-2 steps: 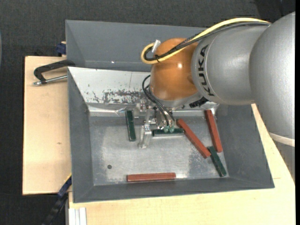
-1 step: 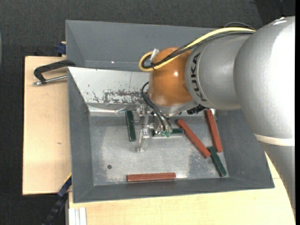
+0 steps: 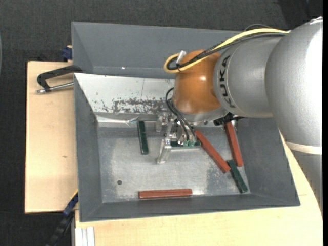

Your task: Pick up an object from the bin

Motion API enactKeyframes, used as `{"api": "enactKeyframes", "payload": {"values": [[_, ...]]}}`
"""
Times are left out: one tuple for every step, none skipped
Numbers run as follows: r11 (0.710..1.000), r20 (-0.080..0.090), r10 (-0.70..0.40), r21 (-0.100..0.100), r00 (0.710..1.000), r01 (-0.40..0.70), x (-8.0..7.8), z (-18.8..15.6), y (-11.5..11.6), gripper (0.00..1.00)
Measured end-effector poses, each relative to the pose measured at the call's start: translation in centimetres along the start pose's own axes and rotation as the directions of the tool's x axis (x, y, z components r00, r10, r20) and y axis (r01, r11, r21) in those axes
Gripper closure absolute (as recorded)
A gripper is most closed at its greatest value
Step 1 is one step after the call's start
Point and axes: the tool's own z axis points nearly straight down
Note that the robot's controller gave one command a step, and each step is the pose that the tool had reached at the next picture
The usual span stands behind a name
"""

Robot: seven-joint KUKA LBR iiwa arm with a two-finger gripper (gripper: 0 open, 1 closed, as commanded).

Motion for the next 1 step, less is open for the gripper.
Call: {"api": "enactKeyframes", "payload": {"values": [[1.0,0.006,0.004,0.002,1.0,-0.004,-0.82,-0.93,2.37,0.0]]}}
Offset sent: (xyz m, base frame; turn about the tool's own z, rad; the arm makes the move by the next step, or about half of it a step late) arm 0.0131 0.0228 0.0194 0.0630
